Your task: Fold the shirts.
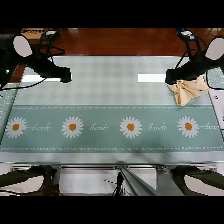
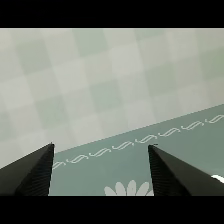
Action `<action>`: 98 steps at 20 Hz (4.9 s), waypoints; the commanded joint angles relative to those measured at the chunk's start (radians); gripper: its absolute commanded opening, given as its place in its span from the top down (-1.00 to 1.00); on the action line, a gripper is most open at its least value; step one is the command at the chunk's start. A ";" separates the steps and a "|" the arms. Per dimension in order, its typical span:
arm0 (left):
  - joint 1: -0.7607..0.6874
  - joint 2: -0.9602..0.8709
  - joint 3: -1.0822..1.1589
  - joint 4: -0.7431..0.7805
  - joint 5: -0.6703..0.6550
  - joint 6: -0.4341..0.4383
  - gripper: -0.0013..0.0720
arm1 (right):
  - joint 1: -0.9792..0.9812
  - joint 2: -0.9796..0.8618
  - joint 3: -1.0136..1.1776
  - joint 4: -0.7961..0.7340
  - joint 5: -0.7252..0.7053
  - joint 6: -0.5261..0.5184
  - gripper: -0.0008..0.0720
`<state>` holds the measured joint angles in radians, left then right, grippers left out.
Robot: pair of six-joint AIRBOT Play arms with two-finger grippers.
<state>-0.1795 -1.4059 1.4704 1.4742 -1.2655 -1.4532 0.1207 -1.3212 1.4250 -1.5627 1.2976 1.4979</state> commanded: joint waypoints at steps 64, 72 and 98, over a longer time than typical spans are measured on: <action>-0.002 0.246 0.183 -0.249 -0.315 0.000 -0.90 | 0.192 0.282 0.012 0.310 -0.072 -0.035 0.90; -0.002 0.246 -0.160 -0.257 -0.239 0.047 -0.90 | 0.542 0.014 -0.282 0.291 -0.289 -0.013 -0.25; 0.080 0.098 -0.778 -0.555 -0.025 0.349 -0.91 | -0.485 0.102 -0.227 0.461 -0.116 -0.172 -0.50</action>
<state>-0.0647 -1.2575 0.6937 0.8978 -1.2892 -1.1088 -0.3546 -1.1931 1.1988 -1.1709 1.1763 1.3342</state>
